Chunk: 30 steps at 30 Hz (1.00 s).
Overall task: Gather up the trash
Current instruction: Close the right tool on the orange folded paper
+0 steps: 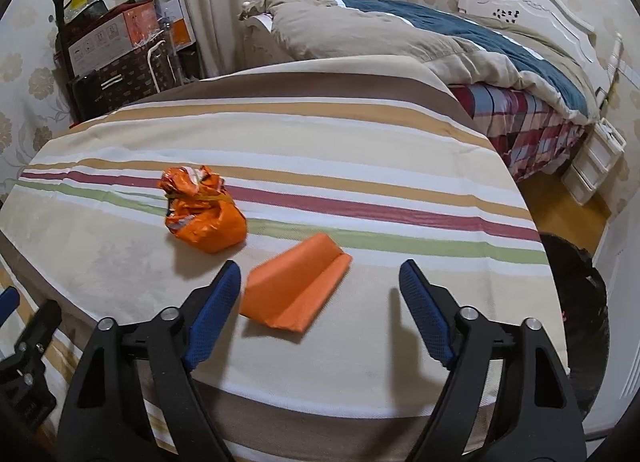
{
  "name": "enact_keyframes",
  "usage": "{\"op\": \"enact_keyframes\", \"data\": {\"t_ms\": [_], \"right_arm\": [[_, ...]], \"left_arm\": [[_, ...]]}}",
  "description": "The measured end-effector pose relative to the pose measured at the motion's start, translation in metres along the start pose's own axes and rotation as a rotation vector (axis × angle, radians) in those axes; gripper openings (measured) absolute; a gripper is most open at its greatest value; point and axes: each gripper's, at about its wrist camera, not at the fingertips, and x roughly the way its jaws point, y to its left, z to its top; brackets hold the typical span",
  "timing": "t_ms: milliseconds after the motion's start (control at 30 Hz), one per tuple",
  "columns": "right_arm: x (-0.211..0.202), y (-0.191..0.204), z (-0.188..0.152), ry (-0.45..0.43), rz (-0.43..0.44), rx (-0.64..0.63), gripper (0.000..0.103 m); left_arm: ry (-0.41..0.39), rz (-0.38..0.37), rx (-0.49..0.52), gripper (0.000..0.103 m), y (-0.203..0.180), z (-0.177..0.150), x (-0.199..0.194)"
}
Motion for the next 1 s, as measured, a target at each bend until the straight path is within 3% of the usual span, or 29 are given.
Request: {"op": "enact_keyframes", "data": {"t_ms": [133,367,1000], "right_arm": [[0.005,0.000,0.003,0.025,0.021,0.008,0.058],[0.003,-0.003,-0.002,0.029,0.023,-0.015,0.040],[-0.005,-0.070,-0.010,0.012,0.037,0.011,0.039]], "left_arm": [[0.002,0.000,0.001,0.085,-0.001,0.000,0.000],[0.002,-0.016,0.013,0.085,-0.010,0.002,0.002],[-0.004,-0.102,0.101,0.085,-0.088,0.021,0.015]]}}
